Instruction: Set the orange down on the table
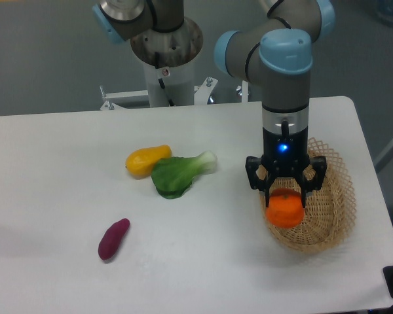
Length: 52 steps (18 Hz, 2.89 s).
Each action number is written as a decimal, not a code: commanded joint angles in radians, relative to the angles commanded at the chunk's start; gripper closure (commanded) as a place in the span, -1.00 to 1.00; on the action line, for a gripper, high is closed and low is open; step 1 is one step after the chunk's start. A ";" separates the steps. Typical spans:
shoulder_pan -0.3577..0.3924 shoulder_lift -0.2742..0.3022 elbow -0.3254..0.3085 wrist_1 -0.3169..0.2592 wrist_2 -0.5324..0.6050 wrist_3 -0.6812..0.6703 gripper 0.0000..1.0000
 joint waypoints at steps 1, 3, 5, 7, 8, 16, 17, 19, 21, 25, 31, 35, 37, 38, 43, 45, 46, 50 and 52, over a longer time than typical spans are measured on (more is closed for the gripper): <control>0.000 0.000 -0.005 0.000 0.002 0.000 0.05; -0.009 -0.012 -0.005 0.000 0.002 0.000 0.04; -0.014 -0.011 -0.012 0.000 0.015 0.002 0.04; -0.035 -0.012 -0.015 0.000 0.032 0.000 0.05; -0.049 -0.014 -0.021 0.000 0.046 -0.002 0.05; -0.213 -0.135 -0.045 0.005 0.205 -0.141 0.04; -0.218 -0.150 -0.045 0.009 0.212 -0.155 0.03; -0.242 -0.184 -0.035 0.012 0.213 -0.195 0.03; -0.264 -0.212 -0.017 0.026 0.216 -0.245 0.03; -0.304 -0.261 -0.002 0.043 0.216 -0.328 0.02; -0.341 -0.293 0.008 0.043 0.213 -0.388 -0.13; -0.347 -0.304 0.006 0.043 0.216 -0.388 -0.14; -0.347 -0.304 0.006 0.043 0.216 -0.388 -0.22; -0.347 -0.305 0.008 0.043 0.216 -0.387 -0.27; -0.347 -0.304 0.017 0.043 0.235 -0.377 -1.00; -0.347 -0.302 0.015 0.041 0.249 -0.376 -1.00; -0.347 -0.299 0.014 0.040 0.249 -0.373 -1.00; -0.344 -0.288 0.009 0.038 0.249 -0.374 -1.00; -0.342 -0.288 0.014 0.037 0.250 -0.374 -1.00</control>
